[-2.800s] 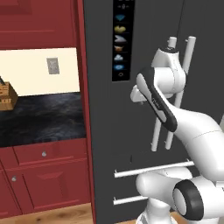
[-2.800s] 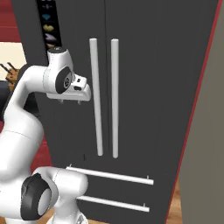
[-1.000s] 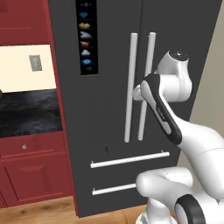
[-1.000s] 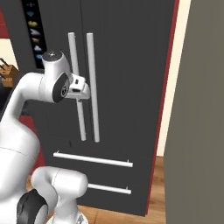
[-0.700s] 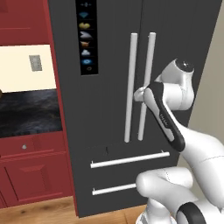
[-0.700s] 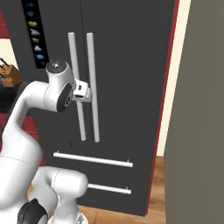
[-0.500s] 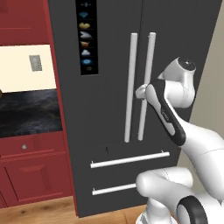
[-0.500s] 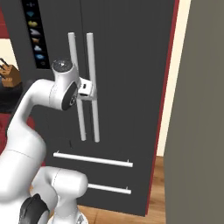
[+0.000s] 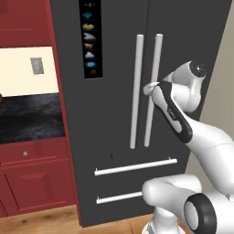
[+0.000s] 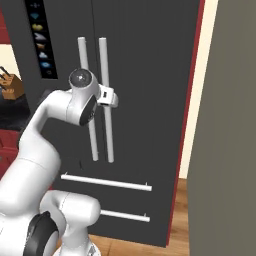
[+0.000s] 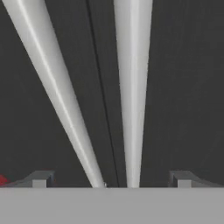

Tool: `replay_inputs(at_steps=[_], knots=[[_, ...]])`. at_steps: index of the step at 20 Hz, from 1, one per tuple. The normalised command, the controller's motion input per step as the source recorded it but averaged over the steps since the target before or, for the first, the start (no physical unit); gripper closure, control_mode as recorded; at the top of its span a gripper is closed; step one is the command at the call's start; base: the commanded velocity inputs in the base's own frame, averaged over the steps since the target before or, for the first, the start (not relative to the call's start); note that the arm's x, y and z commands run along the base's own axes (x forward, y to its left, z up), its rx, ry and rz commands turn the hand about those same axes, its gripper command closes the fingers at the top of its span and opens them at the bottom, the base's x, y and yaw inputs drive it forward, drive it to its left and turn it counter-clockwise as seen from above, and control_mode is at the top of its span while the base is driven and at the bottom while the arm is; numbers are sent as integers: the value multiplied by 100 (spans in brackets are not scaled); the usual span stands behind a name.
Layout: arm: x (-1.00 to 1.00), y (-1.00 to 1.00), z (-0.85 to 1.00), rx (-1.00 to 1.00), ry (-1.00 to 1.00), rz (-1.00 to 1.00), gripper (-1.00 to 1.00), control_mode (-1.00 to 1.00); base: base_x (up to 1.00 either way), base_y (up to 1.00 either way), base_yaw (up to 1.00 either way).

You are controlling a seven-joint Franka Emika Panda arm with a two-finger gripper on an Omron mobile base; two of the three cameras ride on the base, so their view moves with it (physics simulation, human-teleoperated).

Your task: Retrieve the sausage and cheese from the fridge and place them on the cutting board on the counter.

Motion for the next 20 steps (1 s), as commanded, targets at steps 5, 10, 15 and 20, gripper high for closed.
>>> replay_inputs(at_steps=[5,10,15,20], knots=[[36,-25,1,5,0,-6,-100,-100,0,0,0],[29,-5,-1,1,-1,-7,-100,-100,0,0,0],[37,0,-10,0,-4,-5,-100,-100,0,0,0],[50,0,-15,0,-1,-3,-100,-100,0,0,0]])
